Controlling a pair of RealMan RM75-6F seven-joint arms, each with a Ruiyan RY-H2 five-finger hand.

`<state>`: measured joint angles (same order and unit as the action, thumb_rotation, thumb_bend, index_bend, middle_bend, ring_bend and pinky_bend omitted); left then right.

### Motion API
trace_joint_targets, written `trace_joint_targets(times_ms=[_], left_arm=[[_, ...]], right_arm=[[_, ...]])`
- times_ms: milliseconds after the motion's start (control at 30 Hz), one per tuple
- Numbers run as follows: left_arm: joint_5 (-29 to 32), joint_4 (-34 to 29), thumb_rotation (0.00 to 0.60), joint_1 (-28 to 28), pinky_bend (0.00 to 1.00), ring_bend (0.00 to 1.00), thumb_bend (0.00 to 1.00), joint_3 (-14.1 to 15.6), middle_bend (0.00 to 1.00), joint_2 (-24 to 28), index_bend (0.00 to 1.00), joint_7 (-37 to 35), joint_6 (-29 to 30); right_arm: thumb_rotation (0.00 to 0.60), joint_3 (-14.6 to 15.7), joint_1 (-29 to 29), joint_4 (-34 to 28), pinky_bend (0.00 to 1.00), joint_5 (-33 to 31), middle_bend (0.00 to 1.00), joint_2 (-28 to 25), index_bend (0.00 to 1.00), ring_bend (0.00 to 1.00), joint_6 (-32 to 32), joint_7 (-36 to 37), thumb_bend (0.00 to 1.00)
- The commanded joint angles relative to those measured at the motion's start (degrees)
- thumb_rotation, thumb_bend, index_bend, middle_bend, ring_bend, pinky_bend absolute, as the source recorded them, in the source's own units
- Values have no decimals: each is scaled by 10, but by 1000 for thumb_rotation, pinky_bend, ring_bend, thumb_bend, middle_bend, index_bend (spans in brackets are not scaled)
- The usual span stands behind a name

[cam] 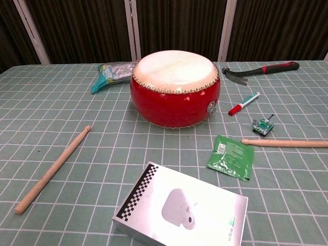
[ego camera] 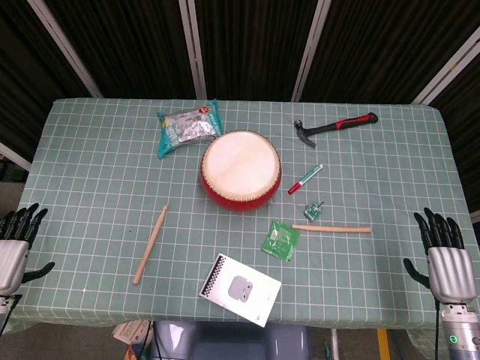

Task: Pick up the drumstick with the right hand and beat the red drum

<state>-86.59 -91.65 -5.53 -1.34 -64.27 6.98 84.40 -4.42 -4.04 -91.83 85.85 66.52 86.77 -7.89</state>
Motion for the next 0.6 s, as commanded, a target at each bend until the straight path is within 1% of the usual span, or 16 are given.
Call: trace_joint_targets(times_ms=[33,500,567,600], left_arm=[[4,-1,600,0,0,0,0,0,0,1,0,-1,-3],[5,-7,600,-1,0,0,0,0,0,3,0,2,-5],[3,-7,600,0,0,0,0,1,0,3,0,1,-4],[1,-8,600,1,0,0,0,2,0,4,0,0,-3]], right_arm=[[600,0,-1,-1,52,-1,0,-1,0,2,-1,-2,295],[600,0,-3,-11,52,2,0,-2,0,2,-5,2,295],[600,-4,-5,-15,66,2,4,0,0,25,-3,4,295],[600,-9,-7,-20,118,2,38,3,0,83,0,7,294]])
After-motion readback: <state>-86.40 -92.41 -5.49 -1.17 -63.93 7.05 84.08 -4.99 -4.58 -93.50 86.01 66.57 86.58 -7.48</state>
